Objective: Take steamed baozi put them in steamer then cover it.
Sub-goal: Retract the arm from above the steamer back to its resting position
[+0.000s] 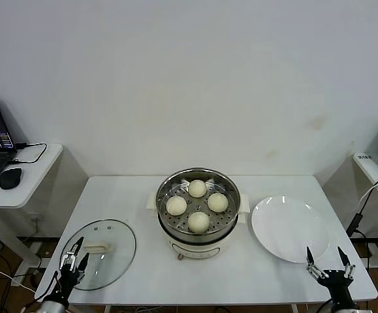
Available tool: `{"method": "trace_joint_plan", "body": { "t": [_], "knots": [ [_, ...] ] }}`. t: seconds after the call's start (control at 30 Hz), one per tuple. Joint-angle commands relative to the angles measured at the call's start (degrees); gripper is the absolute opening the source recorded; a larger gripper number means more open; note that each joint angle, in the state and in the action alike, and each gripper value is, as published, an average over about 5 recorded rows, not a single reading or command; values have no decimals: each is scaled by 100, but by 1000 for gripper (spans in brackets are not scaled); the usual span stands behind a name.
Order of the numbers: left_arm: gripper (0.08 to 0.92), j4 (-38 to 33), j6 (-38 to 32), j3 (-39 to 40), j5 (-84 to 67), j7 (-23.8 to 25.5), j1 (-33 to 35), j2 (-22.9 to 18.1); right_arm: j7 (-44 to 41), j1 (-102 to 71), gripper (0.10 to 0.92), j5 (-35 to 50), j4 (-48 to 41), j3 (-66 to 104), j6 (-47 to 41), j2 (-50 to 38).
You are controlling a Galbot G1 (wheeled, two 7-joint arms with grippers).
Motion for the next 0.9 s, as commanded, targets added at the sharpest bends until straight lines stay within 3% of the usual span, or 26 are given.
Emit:
{"method": "trace_joint_plan", "body": {
  "t": [0.03,0.9],
  "knots": [
    [823,678,-24,169,220,68,-614,118,-1,-65,822,-18,21,77,14,91],
    [823,1089,-52,529,273,182,-1399,128,-28,-97,823,-74,-69,6,82,162]
  ]
}}
